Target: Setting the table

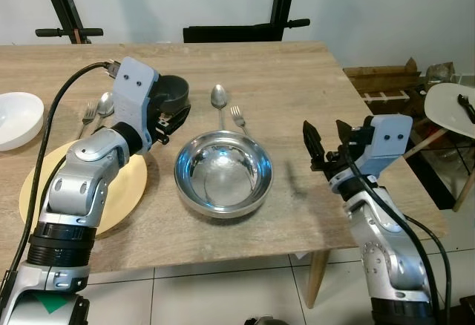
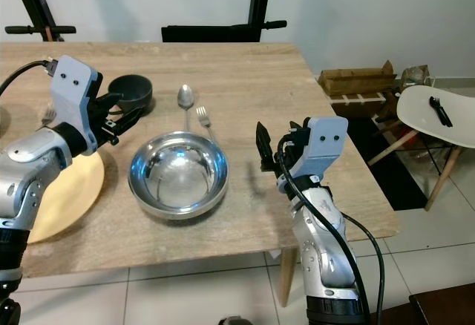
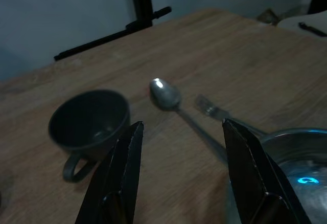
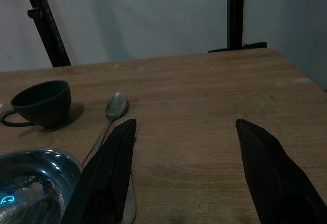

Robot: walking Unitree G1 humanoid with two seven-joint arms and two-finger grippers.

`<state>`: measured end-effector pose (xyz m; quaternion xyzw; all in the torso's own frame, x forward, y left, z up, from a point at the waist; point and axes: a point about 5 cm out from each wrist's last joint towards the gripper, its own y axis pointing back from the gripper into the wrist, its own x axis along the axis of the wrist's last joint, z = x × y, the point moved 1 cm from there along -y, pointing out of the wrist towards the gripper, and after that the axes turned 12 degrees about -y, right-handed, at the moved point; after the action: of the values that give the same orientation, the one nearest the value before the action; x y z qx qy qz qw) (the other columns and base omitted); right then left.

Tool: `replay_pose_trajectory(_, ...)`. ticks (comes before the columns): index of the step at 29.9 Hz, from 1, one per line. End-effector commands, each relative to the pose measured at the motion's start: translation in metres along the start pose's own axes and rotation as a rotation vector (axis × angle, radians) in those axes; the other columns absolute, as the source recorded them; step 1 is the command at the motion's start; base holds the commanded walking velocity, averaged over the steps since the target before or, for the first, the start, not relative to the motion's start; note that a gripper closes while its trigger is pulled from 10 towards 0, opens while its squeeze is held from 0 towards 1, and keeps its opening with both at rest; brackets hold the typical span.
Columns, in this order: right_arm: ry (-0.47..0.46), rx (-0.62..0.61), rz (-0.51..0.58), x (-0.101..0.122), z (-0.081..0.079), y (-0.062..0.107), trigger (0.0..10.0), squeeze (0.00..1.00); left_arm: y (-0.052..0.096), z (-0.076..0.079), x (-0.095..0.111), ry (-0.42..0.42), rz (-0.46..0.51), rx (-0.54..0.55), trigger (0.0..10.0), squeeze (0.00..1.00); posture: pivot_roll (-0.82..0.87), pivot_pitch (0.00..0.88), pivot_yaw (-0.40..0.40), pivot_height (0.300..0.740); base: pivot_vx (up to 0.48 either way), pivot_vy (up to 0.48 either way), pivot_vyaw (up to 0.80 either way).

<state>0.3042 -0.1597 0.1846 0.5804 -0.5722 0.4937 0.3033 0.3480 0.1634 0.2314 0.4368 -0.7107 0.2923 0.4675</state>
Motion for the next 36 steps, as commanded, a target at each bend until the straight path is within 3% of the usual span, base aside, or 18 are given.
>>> replay_pose_trajectory(1,-0.015,-0.011,-0.011,-0.004,0.002,0.002,10.0,0.0,-0.001,0.004,0.004,-0.002,0.009,-0.026,10.0,1.0,-0.07,0.0,0.041,0.74,0.0,0.0,0.0)
replay_pose_trajectory(8,-0.016,-0.015,-0.007,-0.004,0.002,0.002,10.0,0.0,-0.003,0.009,0.01,-0.01,0.045,-0.048,10.0,1.0,-0.07,0.0,0.045,0.74,0.0,0.0,0.0)
replay_pose_trajectory(9,-0.016,-0.015,-0.006,-0.003,0.002,0.002,10.0,0.0,-0.001,0.015,0.007,-0.018,0.016,-0.098,10.0,0.08,-0.07,0.0,0.047,0.74,0.0,0.0,0.0)
replay_pose_trajectory(10,-0.016,-0.015,-0.006,-0.004,0.002,0.003,10.0,0.0,0.001,0.019,0.004,-0.017,-0.006,-0.127,10.0,0.0,-0.07,0.0,0.047,0.74,0.0,0.0,0.0)
replay_pose_trajectory(12,-0.017,-0.016,-0.008,-0.004,0.002,0.003,10.0,0.0,0.003,0.025,-0.007,-0.019,-0.058,-0.168,10.0,0.0,-0.07,0.0,0.048,0.74,0.0,0.0,0.0)
replay_pose_trajectory(15,-0.019,-0.015,-0.009,-0.005,0.002,0.003,10.0,0.0,0.002,0.027,-0.007,-0.04,-0.034,-0.172,10.0,0.0,-0.07,0.0,0.048,0.74,0.0,0.0,0.0)
replay_pose_trajectory(20,-0.023,-0.014,-0.006,-0.005,0.001,0.002,10.0,0.0,-0.001,0.013,0.013,-0.056,0.092,-0.046,10.0,0.0,-0.07,0.0,0.048,0.74,0.0,0.0,0.0)
replay_pose_trajectory(21,-0.023,-0.013,-0.005,-0.005,0.001,0.002,10.0,0.0,0.0,0.01,0.02,-0.063,0.141,-0.028,8.4,0.0,-0.07,0.0,0.048,0.74,0.0,0.0,0.0)
replay_pose_trajectory(22,-0.023,-0.013,-0.005,-0.005,0.001,0.002,10.0,0.0,0.0,0.011,0.022,-0.061,0.152,-0.033,8.4,0.0,-0.07,0.0,0.048,0.74,0.0,0.0,0.0)
replay_pose_trajectory(23,-0.023,-0.013,-0.005,-0.005,0.001,0.002,10.0,0.0,0.001,0.01,0.026,-0.038,0.182,-0.034,0.0,0.0,-0.07,0.0,0.048,0.74,0.0,0.0,0.0)
replay_pose_trajectory(25,-0.023,-0.013,-0.004,-0.005,0.001,0.002,10.0,0.0,0.003,0.01,0.034,0.002,0.23,-0.044,0.0,0.0,-0.07,0.0,0.048,0.74,0.0,0.0,0.0)
replay_pose_trajectory(36,-0.027,-0.014,-0.001,-0.005,0.0,0.001,10.0,0.0,0.003,0.015,0.031,0.007,0.236,-0.08,0.0,0.0,-0.07,0.0,0.049,0.74,0.0,0.0,0.0)
